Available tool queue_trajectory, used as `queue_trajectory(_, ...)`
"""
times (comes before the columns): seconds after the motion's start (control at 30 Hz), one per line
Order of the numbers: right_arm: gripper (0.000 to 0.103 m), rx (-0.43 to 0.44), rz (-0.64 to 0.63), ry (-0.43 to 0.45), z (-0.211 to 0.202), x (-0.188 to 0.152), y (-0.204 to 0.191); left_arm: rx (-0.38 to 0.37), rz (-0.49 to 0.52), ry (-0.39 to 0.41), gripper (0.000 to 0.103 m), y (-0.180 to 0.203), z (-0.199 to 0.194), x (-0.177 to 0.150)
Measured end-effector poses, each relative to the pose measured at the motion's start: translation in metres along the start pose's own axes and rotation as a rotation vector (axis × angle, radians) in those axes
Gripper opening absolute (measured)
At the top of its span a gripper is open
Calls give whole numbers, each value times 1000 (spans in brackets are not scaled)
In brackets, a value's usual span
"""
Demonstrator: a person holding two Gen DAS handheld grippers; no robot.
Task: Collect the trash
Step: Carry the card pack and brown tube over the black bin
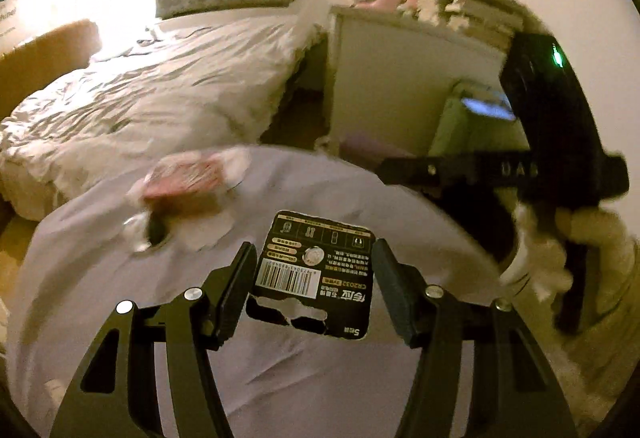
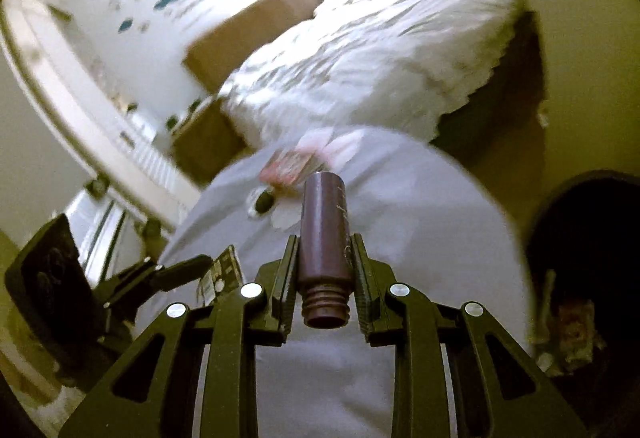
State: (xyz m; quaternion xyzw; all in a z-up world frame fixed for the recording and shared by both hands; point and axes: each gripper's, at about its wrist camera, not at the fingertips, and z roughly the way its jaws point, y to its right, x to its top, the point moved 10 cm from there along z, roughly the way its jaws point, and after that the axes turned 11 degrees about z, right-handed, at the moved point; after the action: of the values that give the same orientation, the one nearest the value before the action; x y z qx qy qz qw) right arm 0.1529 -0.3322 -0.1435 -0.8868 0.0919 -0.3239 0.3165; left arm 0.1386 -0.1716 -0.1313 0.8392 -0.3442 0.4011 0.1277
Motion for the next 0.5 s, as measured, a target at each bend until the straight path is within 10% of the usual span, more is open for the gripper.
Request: queue_trajectory(0.5,26,-180,250,224,-121,21,158,-163,68,48,59,129,72,82)
